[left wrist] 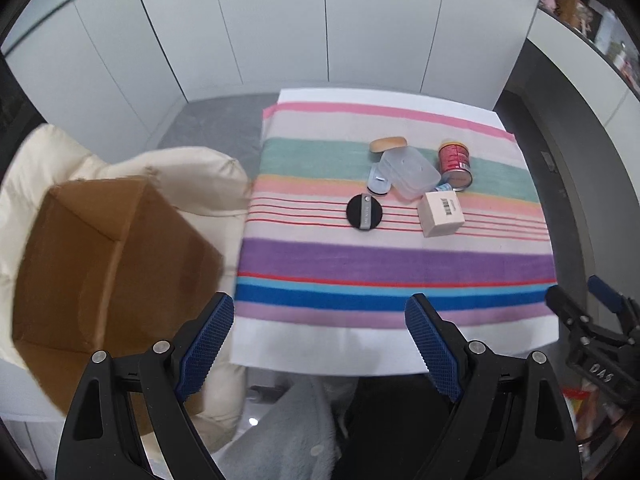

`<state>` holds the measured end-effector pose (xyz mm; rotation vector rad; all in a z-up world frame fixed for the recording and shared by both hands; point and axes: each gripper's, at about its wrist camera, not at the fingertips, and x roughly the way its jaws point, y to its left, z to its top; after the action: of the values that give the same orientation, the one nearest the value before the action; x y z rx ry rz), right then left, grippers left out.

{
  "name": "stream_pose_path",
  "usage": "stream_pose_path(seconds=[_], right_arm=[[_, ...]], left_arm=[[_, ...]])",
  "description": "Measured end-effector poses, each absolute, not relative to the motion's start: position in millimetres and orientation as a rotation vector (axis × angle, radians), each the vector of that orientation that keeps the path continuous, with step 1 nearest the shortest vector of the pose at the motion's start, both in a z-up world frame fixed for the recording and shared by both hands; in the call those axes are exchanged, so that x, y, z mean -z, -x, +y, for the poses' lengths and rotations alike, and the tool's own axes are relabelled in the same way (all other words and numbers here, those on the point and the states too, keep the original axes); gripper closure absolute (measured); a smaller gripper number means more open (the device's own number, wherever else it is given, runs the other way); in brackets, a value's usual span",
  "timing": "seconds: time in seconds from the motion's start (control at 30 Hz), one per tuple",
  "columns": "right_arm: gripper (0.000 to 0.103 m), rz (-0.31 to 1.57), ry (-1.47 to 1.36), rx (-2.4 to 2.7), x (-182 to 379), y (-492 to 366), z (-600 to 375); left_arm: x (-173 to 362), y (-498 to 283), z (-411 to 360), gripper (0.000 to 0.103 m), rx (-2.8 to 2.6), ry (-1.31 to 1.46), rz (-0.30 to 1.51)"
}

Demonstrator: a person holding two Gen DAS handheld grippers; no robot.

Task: Organize objects
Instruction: 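Grasp the black puff with the left tool while the right tool grasps the barcode box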

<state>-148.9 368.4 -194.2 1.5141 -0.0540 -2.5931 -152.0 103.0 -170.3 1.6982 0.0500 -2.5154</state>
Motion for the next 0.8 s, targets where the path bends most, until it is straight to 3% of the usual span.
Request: stream_pose_path(seconds=[0.3, 0.43, 0.8], right_arm=[[0.004, -0.005, -1.537, 2.547, 241, 214, 334], [0.004, 0.004, -1.567, 2.517, 267, 235, 322], [0.004, 0.058, -1.600, 2.465, 331, 276, 292]], left_arm=[[236, 225, 101, 0.014, 2.454, -1.794, 0.088], [257, 249, 106, 0.014, 2.495, -1.752, 0.007], [328, 288, 107, 0.014, 2.465, -1.848, 0.036]])
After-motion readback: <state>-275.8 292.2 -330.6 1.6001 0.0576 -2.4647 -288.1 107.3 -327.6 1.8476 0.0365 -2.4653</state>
